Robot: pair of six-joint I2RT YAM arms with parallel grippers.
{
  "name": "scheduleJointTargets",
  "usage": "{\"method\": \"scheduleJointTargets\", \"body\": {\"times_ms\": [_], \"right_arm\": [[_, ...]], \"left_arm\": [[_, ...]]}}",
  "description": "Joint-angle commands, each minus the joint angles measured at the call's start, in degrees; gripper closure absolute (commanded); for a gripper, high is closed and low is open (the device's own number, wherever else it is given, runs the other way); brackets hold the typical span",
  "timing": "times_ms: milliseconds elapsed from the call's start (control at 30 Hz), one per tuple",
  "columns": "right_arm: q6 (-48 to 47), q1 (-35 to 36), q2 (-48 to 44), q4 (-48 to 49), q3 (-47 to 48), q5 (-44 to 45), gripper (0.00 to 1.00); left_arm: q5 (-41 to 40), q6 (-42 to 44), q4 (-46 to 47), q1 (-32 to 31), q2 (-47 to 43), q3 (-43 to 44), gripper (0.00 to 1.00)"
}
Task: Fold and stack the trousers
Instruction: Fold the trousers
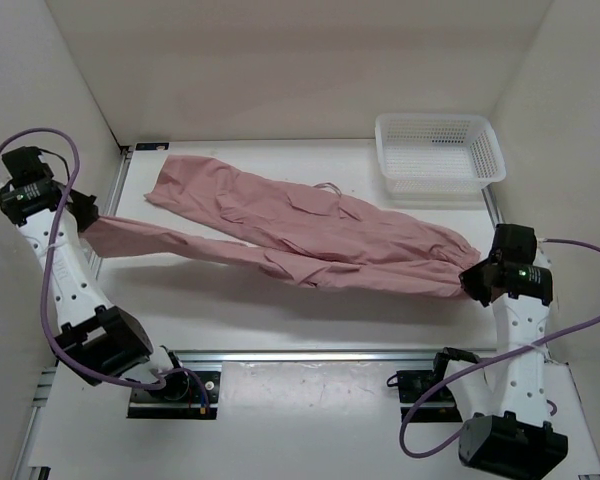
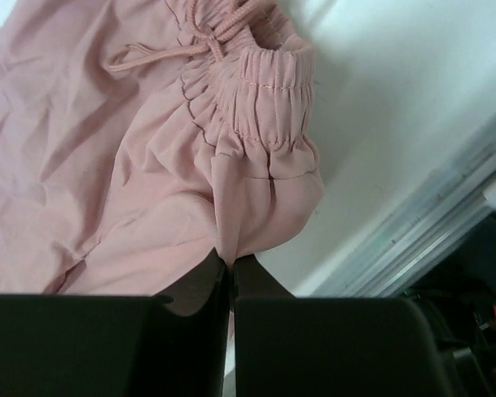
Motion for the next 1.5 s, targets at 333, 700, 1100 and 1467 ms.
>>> {"method": "scheduleJointTargets", "body": {"times_ms": [333,700,1100,1467], "right_arm": [[0.47,0.93,-6.46,-6.14,5.66,10.19,1.00],[0.99,0.93,10.05,6.24,10.59,14.94,1.00],[-0.15,0.93,33.43,12.05,23.59,17.31,1.00],[-1.20,0.93,48.46,13.72,34.22,18.72,1.00]], "left_arm": [[-0.56,3.03,1.14,0.82,-6.64,0.71,0.90],[-8.98,5.32,4.04,-11.74,16.04,22.67,0.90],[-10.50,3.73,0.16,-17.56,46.03,52.48,0.90],[-3.65,2.78,8.78,-17.56,56.74,61.18,0.83]]}}
